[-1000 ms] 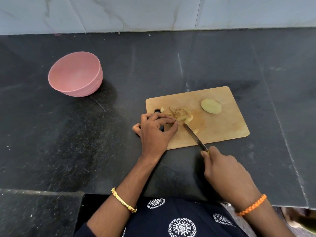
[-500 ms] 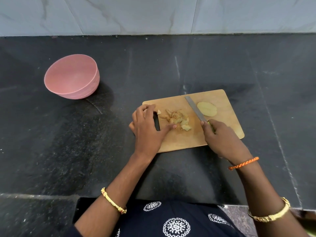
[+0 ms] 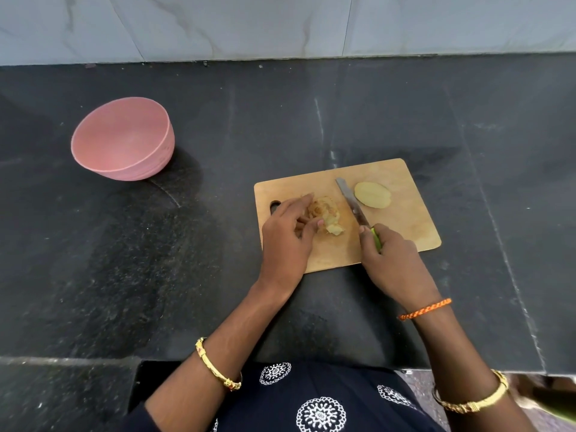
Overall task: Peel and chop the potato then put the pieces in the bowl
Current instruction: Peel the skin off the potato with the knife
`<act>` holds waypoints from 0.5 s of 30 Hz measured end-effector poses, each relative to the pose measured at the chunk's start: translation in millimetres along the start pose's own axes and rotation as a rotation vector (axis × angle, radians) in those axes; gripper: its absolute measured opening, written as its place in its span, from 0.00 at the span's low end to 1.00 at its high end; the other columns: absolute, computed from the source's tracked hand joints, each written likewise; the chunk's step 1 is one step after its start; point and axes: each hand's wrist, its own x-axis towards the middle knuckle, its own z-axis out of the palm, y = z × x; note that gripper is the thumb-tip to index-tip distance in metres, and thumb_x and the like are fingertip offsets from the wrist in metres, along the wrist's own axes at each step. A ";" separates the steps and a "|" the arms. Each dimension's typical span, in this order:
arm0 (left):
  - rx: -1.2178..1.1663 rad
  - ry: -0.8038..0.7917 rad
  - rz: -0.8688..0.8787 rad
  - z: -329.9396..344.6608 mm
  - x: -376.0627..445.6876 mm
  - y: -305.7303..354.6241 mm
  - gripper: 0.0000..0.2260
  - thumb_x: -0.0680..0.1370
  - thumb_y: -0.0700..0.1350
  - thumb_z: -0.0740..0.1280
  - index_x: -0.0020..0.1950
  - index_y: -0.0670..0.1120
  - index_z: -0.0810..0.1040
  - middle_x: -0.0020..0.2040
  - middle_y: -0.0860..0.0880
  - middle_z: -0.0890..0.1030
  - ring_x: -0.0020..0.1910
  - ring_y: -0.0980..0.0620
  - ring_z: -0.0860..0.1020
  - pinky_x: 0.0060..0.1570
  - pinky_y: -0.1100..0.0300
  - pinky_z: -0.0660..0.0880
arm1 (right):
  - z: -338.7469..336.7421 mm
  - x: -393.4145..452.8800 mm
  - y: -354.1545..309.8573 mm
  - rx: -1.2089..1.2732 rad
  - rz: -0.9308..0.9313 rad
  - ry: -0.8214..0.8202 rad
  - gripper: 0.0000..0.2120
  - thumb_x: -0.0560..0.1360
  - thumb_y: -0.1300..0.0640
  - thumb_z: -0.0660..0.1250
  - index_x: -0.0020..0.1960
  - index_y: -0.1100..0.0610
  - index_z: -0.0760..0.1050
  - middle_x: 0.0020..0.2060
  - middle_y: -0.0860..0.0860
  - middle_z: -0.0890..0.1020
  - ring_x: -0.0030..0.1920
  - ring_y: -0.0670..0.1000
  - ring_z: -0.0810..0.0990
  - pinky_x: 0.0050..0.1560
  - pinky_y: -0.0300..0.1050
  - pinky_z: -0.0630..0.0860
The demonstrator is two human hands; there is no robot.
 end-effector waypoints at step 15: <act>0.232 -0.051 0.196 4.6 -6.9 -7.9 0.06 0.73 0.46 0.71 0.49 0.48 0.83 0.41 0.53 0.76 0.44 0.54 0.72 0.45 0.49 0.73 | -0.6 -43.5 18.4 -0.002 -0.036 0.059 0.18 0.79 0.46 0.55 0.34 0.55 0.65 0.27 0.53 0.73 0.31 0.58 0.74 0.35 0.52 0.72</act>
